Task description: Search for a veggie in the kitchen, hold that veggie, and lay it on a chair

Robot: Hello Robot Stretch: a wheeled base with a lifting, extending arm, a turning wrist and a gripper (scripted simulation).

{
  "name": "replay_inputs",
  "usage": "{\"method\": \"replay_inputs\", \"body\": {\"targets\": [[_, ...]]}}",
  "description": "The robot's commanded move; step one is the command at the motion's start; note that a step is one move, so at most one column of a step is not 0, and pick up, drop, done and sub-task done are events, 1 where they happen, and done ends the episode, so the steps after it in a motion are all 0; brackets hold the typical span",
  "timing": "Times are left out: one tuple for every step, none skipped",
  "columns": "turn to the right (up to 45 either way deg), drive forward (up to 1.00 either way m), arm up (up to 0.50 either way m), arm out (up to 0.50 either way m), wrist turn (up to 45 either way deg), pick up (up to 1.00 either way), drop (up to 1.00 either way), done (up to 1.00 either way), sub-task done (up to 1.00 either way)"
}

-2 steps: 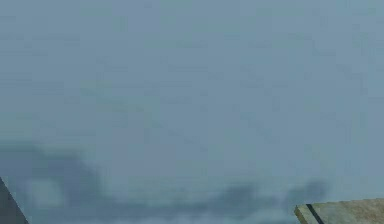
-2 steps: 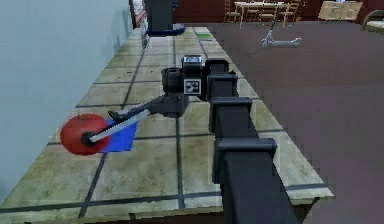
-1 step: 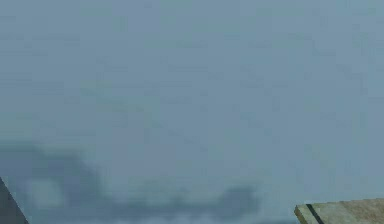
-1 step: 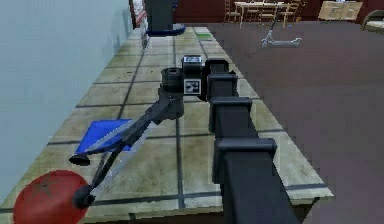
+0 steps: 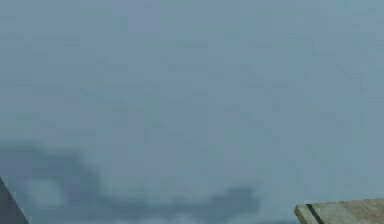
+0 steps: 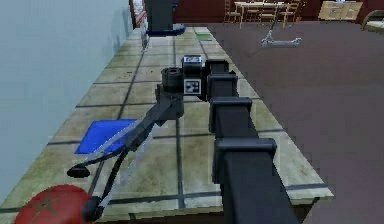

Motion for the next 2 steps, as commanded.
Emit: {"method": "replay_inputs", "body": {"targets": [[0.0,0.0,0.0,-0.24,0.0,0.0,0.0,0.0,0.0],[45.0,0.0,0.0,0.0,0.0,0.0,0.0,0.0,0.0]]}}
